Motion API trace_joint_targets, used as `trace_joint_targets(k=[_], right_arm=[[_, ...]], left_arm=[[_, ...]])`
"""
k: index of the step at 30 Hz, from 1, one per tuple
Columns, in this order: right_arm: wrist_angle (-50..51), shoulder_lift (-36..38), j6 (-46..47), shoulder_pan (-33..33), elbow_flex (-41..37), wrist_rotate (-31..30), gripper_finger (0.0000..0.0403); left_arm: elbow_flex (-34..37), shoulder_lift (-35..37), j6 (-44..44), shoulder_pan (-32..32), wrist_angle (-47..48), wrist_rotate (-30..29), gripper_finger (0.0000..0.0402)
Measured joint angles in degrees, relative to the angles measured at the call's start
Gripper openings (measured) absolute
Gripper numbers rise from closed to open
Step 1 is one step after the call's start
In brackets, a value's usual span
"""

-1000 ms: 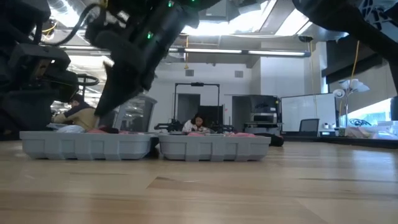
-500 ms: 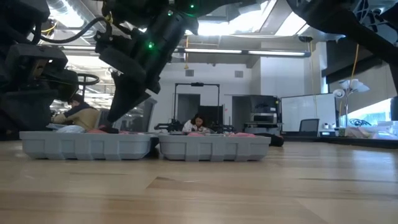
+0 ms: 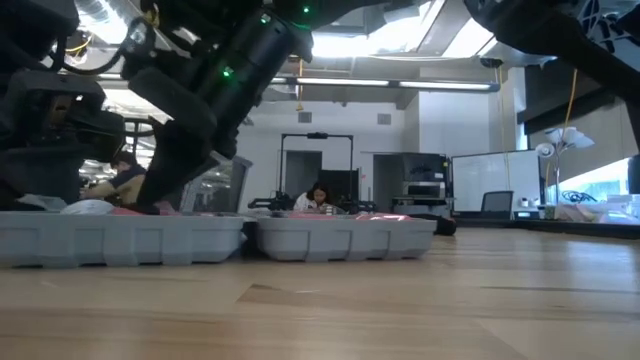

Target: Prefit tool cases

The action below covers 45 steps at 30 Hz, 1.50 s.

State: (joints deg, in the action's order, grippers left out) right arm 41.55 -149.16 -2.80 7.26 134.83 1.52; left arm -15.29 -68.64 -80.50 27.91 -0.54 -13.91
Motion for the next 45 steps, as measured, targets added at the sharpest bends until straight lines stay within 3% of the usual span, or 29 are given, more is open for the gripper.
trace_joint_targets(k=[11, 16, 18, 20, 22, 32, 35, 39, 45], right_arm=[[0.23, 2.73, -0.44, -0.55, -0.05, 7.16, 0.0], [3.71, 4.72, -0.59, -1.28, 0.04, 14.92, 0.0], [6.41, 4.72, -1.59, -1.39, 0.04, 13.52, 0.0], [8.74, 4.68, -2.0, -1.37, -0.03, 7.2, 0.0], [9.44, 4.68, -1.83, -1.78, -0.03, 5.13, 0.0], [9.31, 5.44, 6.16, -3.65, 0.02, 12.57, 0.0007], [9.31, 5.42, 11.24, -4.27, -0.68, 16.67, 0.0032], [8.68, 5.31, 16.24, -4.67, -1.66, 17.98, 0.0094], [5.5, 5.31, 12.27, -3.08, -3.61, 11.97, 0.019]], left_arm=[[-0.02, -0.09, 2.59, -0.58, 1.28, -1.58, 0.0], [-0.02, -0.09, 2.6, -0.6, 1.71, -5.62, 0.0], [-0.02, -0.09, 2.59, -0.71, 1.77, -7.33, 0.0], [-0.02, -0.09, 2.84, -1.14, 1.76, -7.91, 0.0], [-0.02, -0.09, 2.96, -1.5, 1.7, -7.95, 0.0], [-0.02, 0.02, 7.99, -1.45, 0.83, -5.99, 0.0], [-0.02, 0.02, 9.21, -1.26, 0.87, -4.33, 0.0], [-0.02, 0.02, 10.48, -1.02, 0.87, -4.09, 0.0], [-0.02, 0.02, 9.02, -0.82, -0.41, -4.11, 0.0]])
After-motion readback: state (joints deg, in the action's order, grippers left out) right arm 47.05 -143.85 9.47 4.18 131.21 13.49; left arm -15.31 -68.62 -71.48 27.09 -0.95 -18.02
